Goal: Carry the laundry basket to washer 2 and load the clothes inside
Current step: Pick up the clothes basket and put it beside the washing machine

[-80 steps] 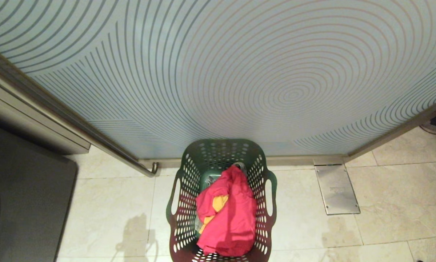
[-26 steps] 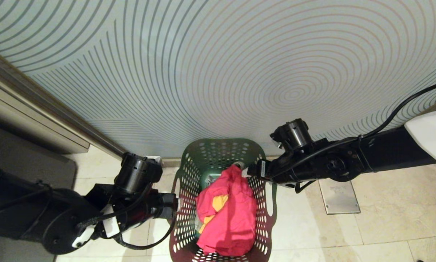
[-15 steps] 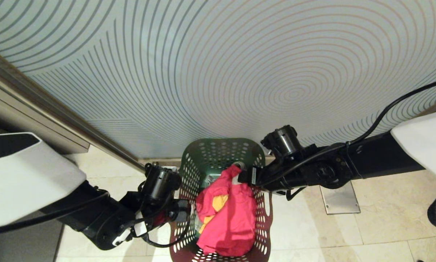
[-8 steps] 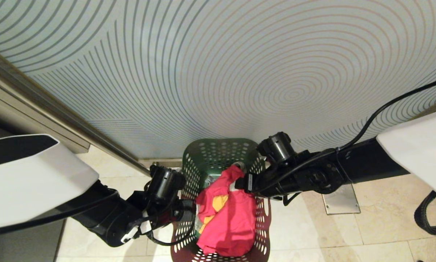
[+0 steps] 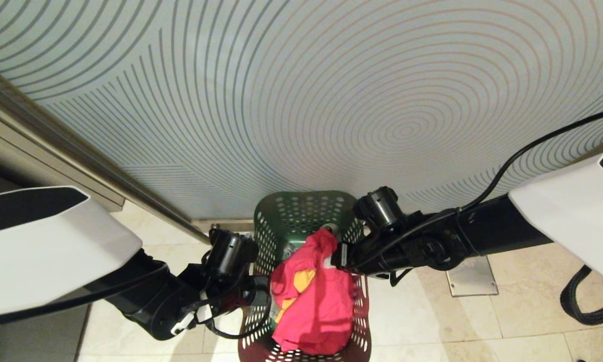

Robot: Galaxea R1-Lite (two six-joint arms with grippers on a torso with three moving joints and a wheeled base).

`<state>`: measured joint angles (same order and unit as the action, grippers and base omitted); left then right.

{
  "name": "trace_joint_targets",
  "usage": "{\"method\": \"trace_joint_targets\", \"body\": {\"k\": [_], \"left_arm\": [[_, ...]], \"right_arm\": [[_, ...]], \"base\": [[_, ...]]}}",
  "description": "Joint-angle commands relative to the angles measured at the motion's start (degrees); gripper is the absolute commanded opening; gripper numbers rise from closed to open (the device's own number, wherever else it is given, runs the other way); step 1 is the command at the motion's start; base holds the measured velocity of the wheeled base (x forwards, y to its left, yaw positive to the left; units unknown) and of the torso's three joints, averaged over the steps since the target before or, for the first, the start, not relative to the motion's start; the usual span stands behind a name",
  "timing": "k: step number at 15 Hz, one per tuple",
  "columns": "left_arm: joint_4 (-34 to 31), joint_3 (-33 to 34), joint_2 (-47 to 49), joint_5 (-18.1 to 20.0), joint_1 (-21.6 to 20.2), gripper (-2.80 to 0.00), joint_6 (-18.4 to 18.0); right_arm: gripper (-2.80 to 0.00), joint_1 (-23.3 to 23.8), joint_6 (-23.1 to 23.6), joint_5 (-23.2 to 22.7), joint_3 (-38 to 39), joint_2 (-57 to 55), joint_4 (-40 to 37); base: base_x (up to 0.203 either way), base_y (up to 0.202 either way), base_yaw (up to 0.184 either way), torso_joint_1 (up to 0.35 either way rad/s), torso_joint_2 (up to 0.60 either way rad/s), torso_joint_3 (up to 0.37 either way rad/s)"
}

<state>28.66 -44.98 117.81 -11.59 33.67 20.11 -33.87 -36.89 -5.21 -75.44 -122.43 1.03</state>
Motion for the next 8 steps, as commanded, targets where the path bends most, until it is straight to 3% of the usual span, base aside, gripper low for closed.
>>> {"method": "trace_joint_targets", "body": {"k": [1, 8], "left_arm": [[0.17, -0.10, -0.12, -0.03, 0.07, -2.80, 0.87], [-0.01, -1.25, -0.32, 3.69, 0.61, -2.80, 2.13]], "right_arm": [[-2.80, -0.06, -0.20, -0.07, 0.11, -0.26, 0.03], [-2.80, -0.24, -0.28, 0.02, 1.56, -0.19, 0.11]], "base": [[0.000, 0.000, 0.000, 0.000, 0.00, 0.000], [0.000, 0.000, 0.000, 0.000, 0.00, 0.000]]}}
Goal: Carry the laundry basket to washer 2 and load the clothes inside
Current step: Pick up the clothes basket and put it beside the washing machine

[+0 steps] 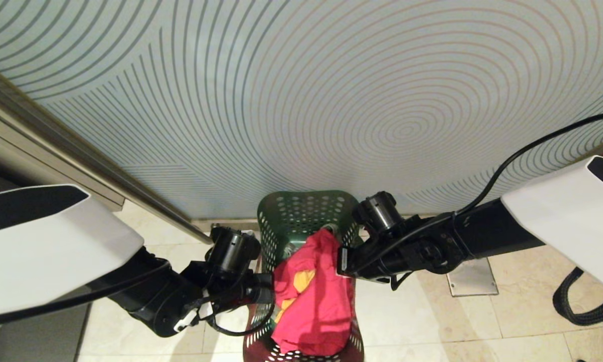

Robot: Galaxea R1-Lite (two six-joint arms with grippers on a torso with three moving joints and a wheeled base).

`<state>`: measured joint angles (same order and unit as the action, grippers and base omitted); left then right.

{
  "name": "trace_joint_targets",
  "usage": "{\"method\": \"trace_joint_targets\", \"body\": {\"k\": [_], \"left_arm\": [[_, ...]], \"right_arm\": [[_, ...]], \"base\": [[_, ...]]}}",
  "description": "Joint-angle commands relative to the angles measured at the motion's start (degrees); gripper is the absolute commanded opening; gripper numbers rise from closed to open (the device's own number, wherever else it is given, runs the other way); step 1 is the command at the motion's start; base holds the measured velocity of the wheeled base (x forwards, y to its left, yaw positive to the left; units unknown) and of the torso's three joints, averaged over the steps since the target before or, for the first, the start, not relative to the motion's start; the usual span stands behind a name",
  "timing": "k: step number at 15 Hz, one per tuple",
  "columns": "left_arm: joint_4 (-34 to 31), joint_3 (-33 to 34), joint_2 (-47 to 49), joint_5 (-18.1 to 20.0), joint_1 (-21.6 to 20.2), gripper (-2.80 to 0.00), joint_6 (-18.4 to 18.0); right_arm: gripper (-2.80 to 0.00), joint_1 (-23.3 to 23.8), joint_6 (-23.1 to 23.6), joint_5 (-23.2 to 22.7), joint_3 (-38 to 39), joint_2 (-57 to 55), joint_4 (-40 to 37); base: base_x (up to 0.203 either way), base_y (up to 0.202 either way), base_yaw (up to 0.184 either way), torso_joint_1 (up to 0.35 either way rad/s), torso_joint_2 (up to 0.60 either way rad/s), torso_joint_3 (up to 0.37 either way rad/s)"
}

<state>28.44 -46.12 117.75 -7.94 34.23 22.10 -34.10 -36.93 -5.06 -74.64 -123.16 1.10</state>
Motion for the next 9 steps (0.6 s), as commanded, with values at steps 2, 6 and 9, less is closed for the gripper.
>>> {"method": "trace_joint_targets", "body": {"k": [2, 6, 9], "left_arm": [[0.10, -0.03, -1.26, 1.26, 0.11, -2.80, 0.96], [-0.52, 1.84, -3.84, 0.08, 0.22, -2.80, 0.44], [-0.49, 3.50, -6.65, -0.04, 0.22, -2.80, -4.40]], "right_arm": [[-2.80, -0.03, -0.25, -0.13, 1.37, 2.56, 0.02], [-2.80, -1.40, -1.45, 0.04, 2.29, 7.32, -0.39], [-2.80, -1.67, -1.22, 1.89, 3.72, 9.08, -0.31]], "base": [[0.000, 0.000, 0.000, 0.000, 0.00, 0.000], [0.000, 0.000, 0.000, 0.000, 0.00, 0.000], [0.000, 0.000, 0.000, 0.000, 0.00, 0.000]]}}
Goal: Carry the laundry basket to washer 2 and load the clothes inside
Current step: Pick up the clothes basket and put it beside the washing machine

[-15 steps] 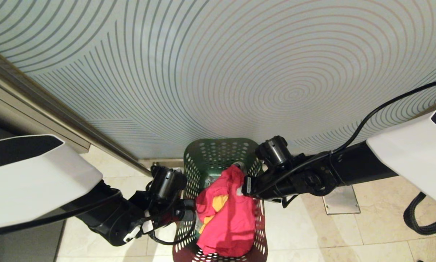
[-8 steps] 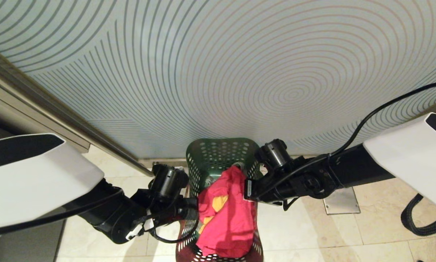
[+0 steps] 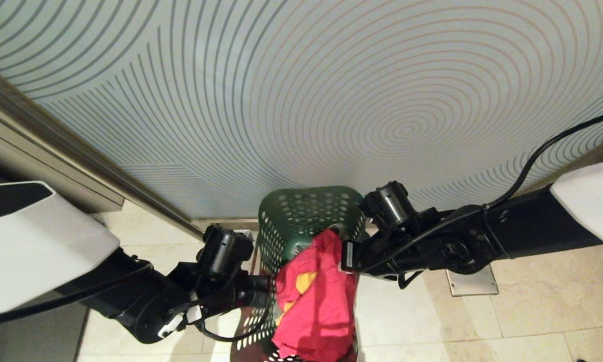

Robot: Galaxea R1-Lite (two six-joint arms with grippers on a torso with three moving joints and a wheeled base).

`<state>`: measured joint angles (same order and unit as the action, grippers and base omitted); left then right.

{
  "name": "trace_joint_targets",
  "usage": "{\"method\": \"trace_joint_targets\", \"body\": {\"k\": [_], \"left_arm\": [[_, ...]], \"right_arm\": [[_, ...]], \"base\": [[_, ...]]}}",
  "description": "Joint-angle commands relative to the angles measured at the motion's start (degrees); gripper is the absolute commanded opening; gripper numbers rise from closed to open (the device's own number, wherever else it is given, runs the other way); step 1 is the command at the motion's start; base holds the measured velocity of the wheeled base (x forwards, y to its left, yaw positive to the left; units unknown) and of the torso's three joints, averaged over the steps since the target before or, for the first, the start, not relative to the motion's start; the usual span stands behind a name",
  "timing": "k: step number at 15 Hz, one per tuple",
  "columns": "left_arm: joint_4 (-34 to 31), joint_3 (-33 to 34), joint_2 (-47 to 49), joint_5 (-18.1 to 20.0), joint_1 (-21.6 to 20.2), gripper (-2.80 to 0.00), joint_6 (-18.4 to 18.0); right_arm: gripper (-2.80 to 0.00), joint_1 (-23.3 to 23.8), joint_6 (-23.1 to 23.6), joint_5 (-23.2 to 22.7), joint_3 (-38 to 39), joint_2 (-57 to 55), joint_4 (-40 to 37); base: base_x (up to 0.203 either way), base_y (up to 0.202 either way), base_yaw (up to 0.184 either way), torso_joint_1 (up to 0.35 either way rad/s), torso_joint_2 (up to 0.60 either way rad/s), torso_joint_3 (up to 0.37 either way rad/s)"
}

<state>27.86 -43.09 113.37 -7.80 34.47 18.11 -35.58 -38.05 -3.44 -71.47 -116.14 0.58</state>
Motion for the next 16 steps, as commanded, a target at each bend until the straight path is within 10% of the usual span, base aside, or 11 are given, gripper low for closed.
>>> {"method": "trace_joint_targets", "body": {"k": [1, 16], "left_arm": [[-0.17, 0.29, -3.38, -0.17, -0.02, -2.80, -0.44], [-4.15, 0.73, -9.00, 0.52, 0.07, -2.80, -0.54]], "right_arm": [[-2.80, -0.38, -0.01, 0.36, 0.53, 2.25, 0.21], [-2.80, -2.65, 0.08, 0.54, -0.43, 3.56, 0.12]], "base": [[0.000, 0.000, 0.000, 0.000, 0.00, 0.000], [0.000, 0.000, 0.000, 0.000, 0.00, 0.080]]}}
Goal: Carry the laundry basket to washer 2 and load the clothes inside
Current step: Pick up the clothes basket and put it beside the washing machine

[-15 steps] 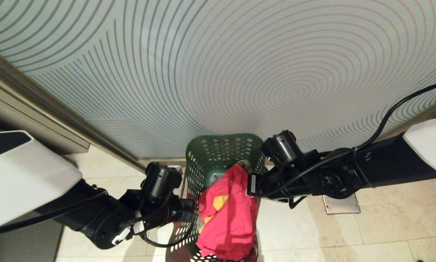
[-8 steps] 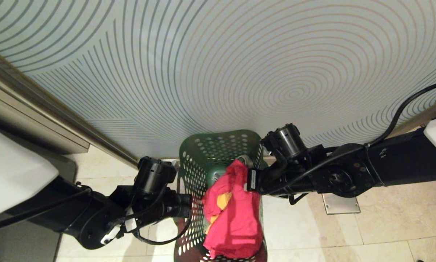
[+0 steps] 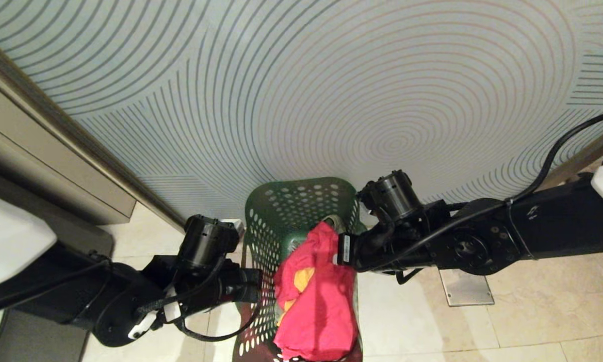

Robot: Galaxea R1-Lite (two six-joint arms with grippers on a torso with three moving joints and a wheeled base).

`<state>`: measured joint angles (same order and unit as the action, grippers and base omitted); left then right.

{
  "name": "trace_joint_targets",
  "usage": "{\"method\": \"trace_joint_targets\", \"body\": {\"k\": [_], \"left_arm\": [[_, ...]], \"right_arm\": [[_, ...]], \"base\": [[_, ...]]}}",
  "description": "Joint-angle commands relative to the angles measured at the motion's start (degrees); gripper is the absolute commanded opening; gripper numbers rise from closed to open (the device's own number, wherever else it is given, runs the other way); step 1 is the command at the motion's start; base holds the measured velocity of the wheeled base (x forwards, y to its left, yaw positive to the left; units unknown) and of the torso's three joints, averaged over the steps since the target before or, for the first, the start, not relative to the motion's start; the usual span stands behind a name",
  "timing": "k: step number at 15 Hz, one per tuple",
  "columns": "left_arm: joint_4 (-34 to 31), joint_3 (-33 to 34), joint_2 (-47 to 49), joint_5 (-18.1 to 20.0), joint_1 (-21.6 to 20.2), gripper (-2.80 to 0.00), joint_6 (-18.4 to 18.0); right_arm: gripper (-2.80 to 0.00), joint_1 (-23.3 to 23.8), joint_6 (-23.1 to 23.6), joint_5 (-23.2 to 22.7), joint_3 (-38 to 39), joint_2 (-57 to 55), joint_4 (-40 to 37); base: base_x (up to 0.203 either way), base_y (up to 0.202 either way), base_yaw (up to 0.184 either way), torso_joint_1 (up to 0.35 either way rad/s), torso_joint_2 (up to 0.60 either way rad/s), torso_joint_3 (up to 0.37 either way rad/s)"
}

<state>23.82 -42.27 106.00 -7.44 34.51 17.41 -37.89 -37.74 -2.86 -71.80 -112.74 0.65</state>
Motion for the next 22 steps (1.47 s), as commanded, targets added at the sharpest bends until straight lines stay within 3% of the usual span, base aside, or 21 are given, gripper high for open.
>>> {"method": "trace_joint_targets", "body": {"k": [1, 5, 22], "left_arm": [[-0.61, 0.05, -2.44, 0.68, 0.01, -2.80, 0.13], [-4.06, 0.52, -5.11, 1.15, -0.03, -2.80, 0.17], [-5.89, 3.25, -7.73, 1.03, 1.52, -2.80, -0.09]], "right_arm": [[-2.80, -0.51, -0.23, -0.04, -0.09, 0.15, 0.05], [-2.80, -1.71, -0.23, -0.04, -0.09, 0.15, 0.14], [-2.80, -3.77, 0.21, 0.14, 0.38, 0.15, 0.14]], "base": [[0.000, 0.000, 0.000, 0.003, 0.00, 0.207], [0.000, 0.000, 0.000, 0.002, 0.00, 0.201], [0.000, 0.000, 0.000, 0.001, 0.00, 0.204]]}}
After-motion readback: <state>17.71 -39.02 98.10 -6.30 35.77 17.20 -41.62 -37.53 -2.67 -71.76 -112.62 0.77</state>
